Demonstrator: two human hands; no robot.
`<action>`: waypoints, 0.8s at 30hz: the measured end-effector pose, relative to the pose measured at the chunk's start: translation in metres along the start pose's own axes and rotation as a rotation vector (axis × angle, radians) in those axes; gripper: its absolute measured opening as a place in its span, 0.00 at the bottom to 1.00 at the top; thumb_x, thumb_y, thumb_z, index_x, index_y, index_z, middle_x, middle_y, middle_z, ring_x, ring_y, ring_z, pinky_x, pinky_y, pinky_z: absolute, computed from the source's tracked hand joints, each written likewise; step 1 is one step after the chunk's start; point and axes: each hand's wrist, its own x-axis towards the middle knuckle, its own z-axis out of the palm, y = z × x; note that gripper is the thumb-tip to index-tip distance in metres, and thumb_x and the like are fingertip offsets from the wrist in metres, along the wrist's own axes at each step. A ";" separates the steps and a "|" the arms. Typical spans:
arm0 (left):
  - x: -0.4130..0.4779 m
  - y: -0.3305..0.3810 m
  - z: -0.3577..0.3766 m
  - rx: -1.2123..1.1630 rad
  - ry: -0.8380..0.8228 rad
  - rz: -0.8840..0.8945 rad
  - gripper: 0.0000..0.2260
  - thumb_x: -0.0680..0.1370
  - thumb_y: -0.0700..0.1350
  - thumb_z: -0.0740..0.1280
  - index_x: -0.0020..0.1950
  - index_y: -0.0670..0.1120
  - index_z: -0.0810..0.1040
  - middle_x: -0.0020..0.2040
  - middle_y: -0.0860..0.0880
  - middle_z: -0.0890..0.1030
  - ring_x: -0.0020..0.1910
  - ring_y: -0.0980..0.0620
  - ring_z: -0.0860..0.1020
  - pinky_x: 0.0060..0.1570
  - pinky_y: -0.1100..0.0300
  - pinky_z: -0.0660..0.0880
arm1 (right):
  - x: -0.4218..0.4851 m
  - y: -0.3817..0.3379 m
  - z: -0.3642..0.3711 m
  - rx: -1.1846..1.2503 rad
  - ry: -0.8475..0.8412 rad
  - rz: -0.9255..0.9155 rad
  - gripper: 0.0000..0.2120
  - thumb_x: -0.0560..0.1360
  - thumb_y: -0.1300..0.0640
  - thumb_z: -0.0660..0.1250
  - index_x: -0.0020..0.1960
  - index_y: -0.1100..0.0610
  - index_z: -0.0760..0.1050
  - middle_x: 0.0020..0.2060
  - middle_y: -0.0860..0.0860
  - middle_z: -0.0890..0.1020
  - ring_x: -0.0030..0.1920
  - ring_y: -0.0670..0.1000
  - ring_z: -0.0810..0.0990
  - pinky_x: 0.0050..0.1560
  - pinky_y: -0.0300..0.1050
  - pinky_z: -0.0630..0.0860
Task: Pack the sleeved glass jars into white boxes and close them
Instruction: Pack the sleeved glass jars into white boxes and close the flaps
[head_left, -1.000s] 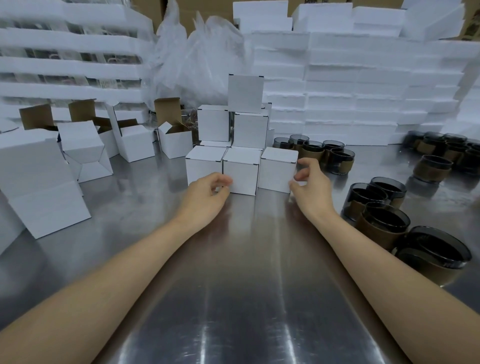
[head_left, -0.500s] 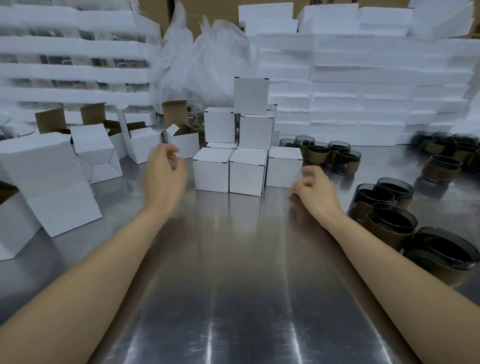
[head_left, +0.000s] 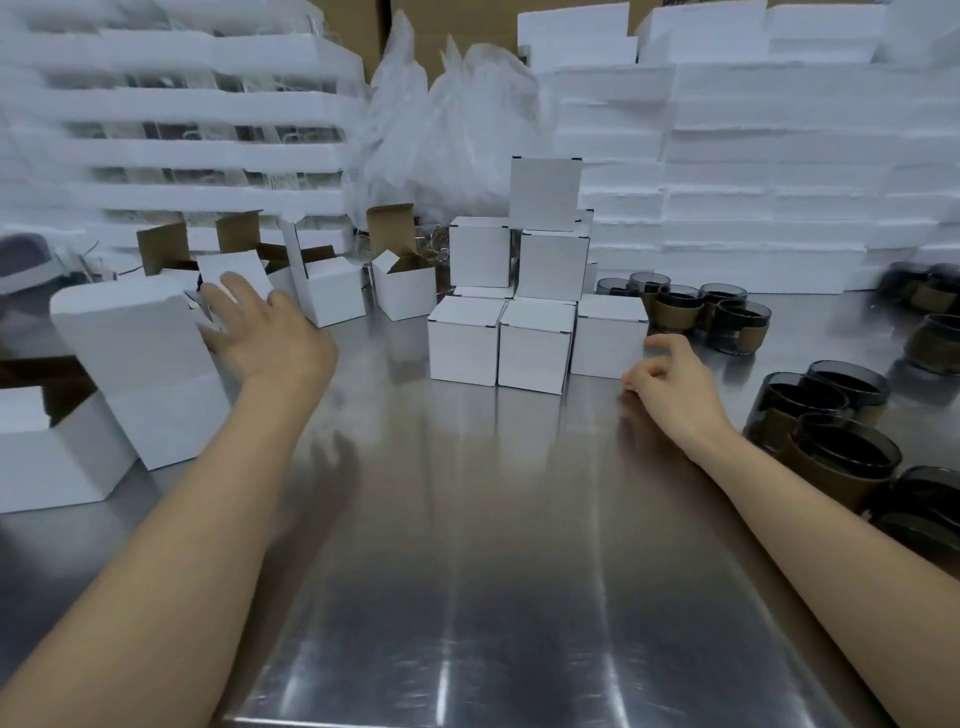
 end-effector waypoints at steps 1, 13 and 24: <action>0.001 -0.002 0.002 0.004 -0.032 -0.007 0.19 0.78 0.47 0.61 0.65 0.39 0.69 0.74 0.36 0.54 0.74 0.37 0.50 0.70 0.41 0.55 | 0.000 0.000 0.000 0.002 -0.001 -0.003 0.21 0.75 0.64 0.65 0.67 0.60 0.67 0.37 0.46 0.80 0.43 0.47 0.79 0.50 0.40 0.70; -0.016 0.012 -0.013 0.303 -0.142 0.140 0.16 0.77 0.43 0.62 0.64 0.42 0.68 0.65 0.39 0.61 0.66 0.41 0.60 0.64 0.53 0.64 | 0.000 0.000 0.003 -0.006 0.011 -0.006 0.19 0.74 0.66 0.65 0.64 0.60 0.67 0.35 0.45 0.79 0.38 0.43 0.76 0.43 0.36 0.67; -0.074 0.069 -0.029 -0.661 0.164 0.782 0.18 0.73 0.46 0.60 0.61 0.42 0.74 0.58 0.46 0.68 0.51 0.46 0.73 0.35 0.55 0.70 | -0.015 -0.017 0.010 0.027 0.047 -0.259 0.10 0.71 0.65 0.64 0.40 0.50 0.71 0.32 0.46 0.76 0.33 0.46 0.72 0.41 0.47 0.72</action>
